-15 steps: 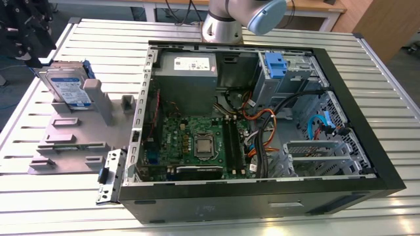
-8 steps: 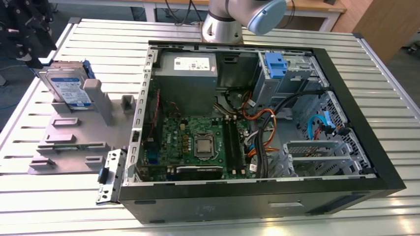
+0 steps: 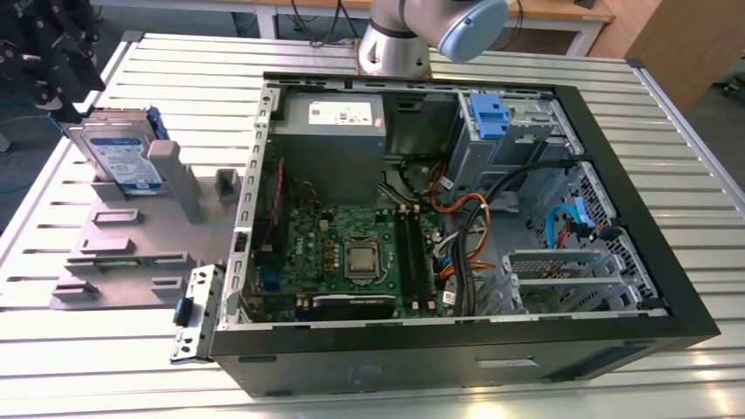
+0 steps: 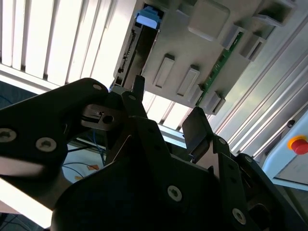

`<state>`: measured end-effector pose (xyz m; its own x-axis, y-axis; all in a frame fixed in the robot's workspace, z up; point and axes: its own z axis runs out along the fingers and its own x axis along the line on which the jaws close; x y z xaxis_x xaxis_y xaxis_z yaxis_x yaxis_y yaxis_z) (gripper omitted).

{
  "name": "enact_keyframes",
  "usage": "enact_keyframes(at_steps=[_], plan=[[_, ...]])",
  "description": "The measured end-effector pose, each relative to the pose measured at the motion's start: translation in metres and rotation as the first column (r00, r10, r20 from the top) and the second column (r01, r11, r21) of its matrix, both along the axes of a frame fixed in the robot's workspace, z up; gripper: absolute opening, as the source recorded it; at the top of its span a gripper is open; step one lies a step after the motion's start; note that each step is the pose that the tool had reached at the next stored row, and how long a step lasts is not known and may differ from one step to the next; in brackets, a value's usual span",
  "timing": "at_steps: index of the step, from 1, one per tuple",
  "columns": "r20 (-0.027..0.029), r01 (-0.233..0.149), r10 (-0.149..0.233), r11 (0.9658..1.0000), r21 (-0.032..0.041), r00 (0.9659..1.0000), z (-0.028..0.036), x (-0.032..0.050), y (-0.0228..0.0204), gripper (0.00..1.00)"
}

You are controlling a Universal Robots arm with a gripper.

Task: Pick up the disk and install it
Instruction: 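Pick up the disk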

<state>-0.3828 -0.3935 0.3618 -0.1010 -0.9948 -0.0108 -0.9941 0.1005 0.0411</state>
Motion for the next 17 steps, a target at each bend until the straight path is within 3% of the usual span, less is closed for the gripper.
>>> enact_keyframes(at_steps=[17], plan=[[0.0, 0.0, 0.0, 1.0, 0.0, 1.0, -0.0026, 0.0, 0.0035, 0.59]])
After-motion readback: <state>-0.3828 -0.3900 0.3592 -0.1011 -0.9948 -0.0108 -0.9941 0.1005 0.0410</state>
